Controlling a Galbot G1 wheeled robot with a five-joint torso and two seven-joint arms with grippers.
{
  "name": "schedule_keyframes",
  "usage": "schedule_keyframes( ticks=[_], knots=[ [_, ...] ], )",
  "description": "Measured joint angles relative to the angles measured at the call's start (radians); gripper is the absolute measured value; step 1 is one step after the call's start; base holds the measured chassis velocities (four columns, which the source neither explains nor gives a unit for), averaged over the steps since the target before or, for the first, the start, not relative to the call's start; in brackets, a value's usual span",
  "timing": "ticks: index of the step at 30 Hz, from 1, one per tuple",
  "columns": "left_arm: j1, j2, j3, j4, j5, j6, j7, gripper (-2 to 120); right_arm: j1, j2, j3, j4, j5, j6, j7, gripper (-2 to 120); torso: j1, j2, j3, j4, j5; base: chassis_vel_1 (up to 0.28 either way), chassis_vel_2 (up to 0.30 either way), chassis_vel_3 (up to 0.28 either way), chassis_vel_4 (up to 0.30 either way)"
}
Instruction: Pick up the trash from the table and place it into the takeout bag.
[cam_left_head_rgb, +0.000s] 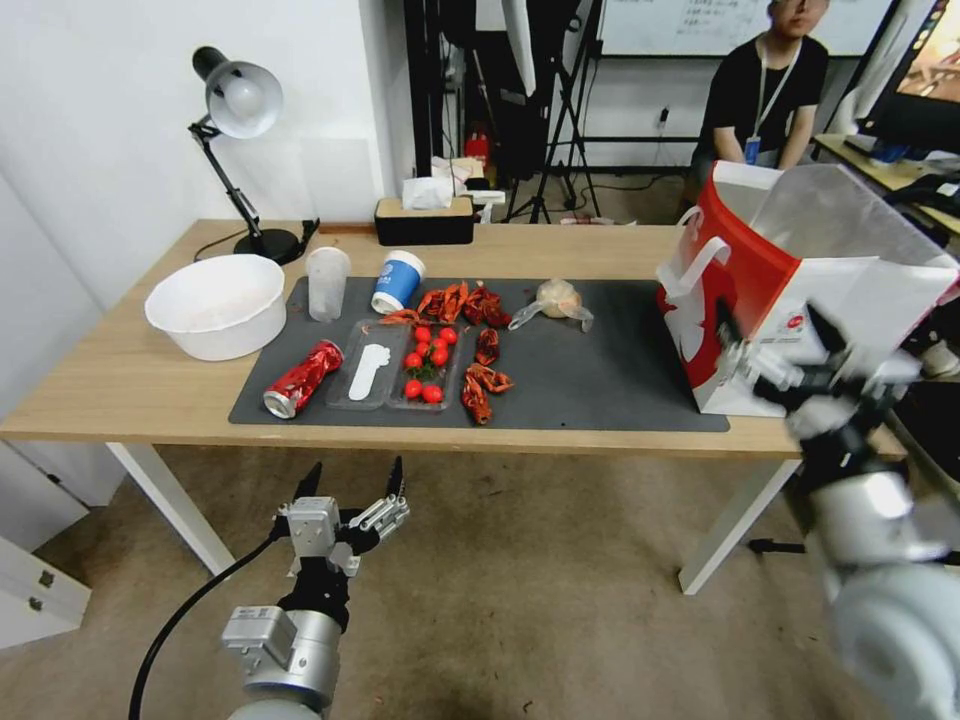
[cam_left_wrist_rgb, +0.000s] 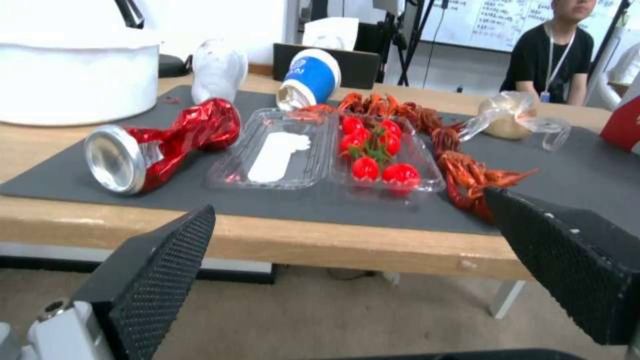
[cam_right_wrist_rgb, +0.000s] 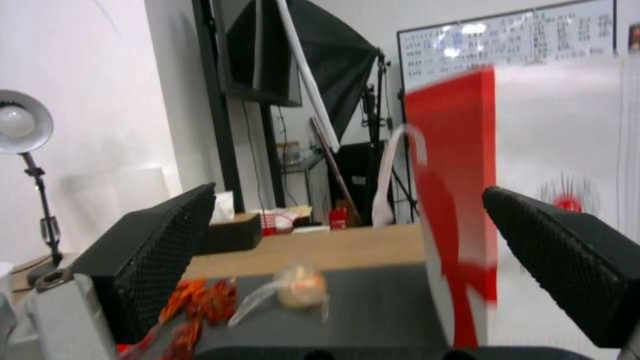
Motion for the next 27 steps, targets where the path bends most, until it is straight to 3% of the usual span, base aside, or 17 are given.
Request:
schedule_keyframes(
  ticks=[3,7,15,27],
  knots=[
    [0.001,0.0,0.0,0.0,0.001,-0.001,-0.002,100,-0.038,0.019,-0.006,0.016,-0.028,0.013,-0.012,100,0.0,0.0,0.0,0.0,0.0,0.0,0.0,0.0,0.0],
    [0.001,0.002,-0.006,0.007,0.001,-0.013,-0.007,100,-0.199,0.106,-0.047,0.033,-0.165,0.101,-0.075,100,0.0,0.0,0.0,-0.0004,0.0001,0.0,0.0,0.0,0.0],
    [-0.025,0.011,0.005,0.028,-0.001,-0.027,0.0,100,-0.371,0.265,-0.134,-0.064,-0.325,0.3,-0.155,100,0.0,0.0,0.0,0.0,-0.0001,0.0,0.0,0.0,0.0],
    [-0.066,0.026,0.005,0.072,-0.001,-0.058,-0.002,100,-0.406,0.336,-0.198,-0.231,-0.362,0.386,-0.189,100,0.0,0.0,0.0,-0.0001,0.0001,0.0,0.0,0.0,0.0]
  ],
)
